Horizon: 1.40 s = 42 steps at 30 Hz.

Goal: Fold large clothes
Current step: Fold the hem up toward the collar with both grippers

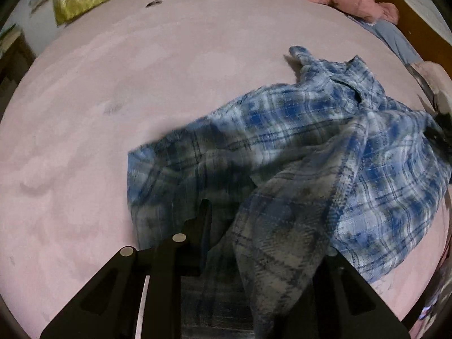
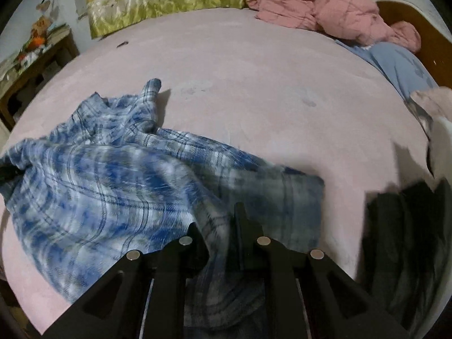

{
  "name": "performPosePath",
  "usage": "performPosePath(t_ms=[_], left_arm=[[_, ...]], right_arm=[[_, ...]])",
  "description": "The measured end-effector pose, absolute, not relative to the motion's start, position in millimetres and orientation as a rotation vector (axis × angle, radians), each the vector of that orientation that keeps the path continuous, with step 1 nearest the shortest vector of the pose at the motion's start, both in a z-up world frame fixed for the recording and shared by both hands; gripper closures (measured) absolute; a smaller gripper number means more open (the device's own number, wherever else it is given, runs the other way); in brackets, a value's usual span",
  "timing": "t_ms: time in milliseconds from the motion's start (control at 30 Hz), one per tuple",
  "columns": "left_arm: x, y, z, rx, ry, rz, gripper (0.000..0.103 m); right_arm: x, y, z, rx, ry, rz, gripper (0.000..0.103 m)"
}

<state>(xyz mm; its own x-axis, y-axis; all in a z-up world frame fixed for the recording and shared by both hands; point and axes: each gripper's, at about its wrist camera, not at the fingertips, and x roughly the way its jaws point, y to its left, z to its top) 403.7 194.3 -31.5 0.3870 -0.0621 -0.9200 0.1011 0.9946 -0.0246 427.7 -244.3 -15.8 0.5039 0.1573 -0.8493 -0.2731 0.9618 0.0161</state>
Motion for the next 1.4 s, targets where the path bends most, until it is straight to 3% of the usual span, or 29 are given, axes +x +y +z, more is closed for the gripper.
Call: performPosePath(t_ms=[200, 267, 333, 367, 400, 467, 500, 533, 767, 900, 1067, 1100, 1133, 1167, 1200, 1233, 1267, 1400], left_arm=[[411, 211, -21, -0.048, 1.154, -0.129, 0.077], [410, 218, -17, -0.079, 1.136, -0.128, 0.07], [407, 226, -15, -0.065, 1.11, -0.098, 0.037], [402, 230, -13, -0.058, 1.097, -0.097, 0.029], [395, 232, -8, -0.068, 1.073, -0.127, 0.023], [379, 239, 3, -0.092, 1.008, -0.169, 0.022], [371, 243, 11, -0.099, 0.975, -0.168, 0.016], [365, 248, 18, -0.107, 0.945, -0.152, 0.011], [348, 274, 46, -0.145, 0.799, 0.069, 0.011], [341, 279, 46, -0.155, 0.734, 0.128, 0.011], [355, 270, 20, -0.254, 0.784, 0.025, 0.011], [360, 268, 13, -0.265, 0.799, 0.024, 0.011], [364, 265, 7, -0.275, 0.814, 0.02, 0.011], [368, 265, 0, -0.285, 0.82, 0.015, 0.012], [369, 262, -4, -0.283, 0.81, 0.009, 0.035], [371, 260, -8, -0.264, 0.803, 0.011, 0.086], [371, 260, -11, -0.237, 0.813, 0.031, 0.102], [360, 280, -2, -0.267, 0.662, 0.107, 0.103]], right_arm=[[444, -250, -7, -0.074, 0.945, 0.255, 0.091], [451, -252, -4, -0.049, 0.922, 0.256, 0.091], [454, -249, -2, -0.061, 0.892, 0.251, 0.091], [454, -249, -1, -0.062, 0.878, 0.249, 0.09], [453, -251, 1, -0.057, 0.874, 0.252, 0.085], [448, -258, 5, -0.035, 0.866, 0.228, 0.054], [444, -264, 10, -0.019, 0.848, 0.206, 0.028], [439, -271, 16, 0.005, 0.816, 0.204, 0.022], [420, -305, 43, 0.052, 0.745, 0.11, 0.021], [420, -299, 25, -0.005, 0.851, 0.121, 0.021], [436, -295, -15, 0.048, 0.957, 0.185, 0.021], [442, -295, -21, 0.046, 0.957, 0.177, 0.027], [443, -294, -23, 0.04, 0.944, 0.172, 0.048], [443, -294, -24, 0.035, 0.92, 0.166, 0.066], [441, -295, -23, 0.038, 0.893, 0.16, 0.092], [440, -298, -21, 0.054, 0.863, 0.166, 0.093], [438, -299, -19, 0.067, 0.835, 0.165, 0.093], [411, -298, 12, 0.052, 0.563, 0.145, 0.095]])
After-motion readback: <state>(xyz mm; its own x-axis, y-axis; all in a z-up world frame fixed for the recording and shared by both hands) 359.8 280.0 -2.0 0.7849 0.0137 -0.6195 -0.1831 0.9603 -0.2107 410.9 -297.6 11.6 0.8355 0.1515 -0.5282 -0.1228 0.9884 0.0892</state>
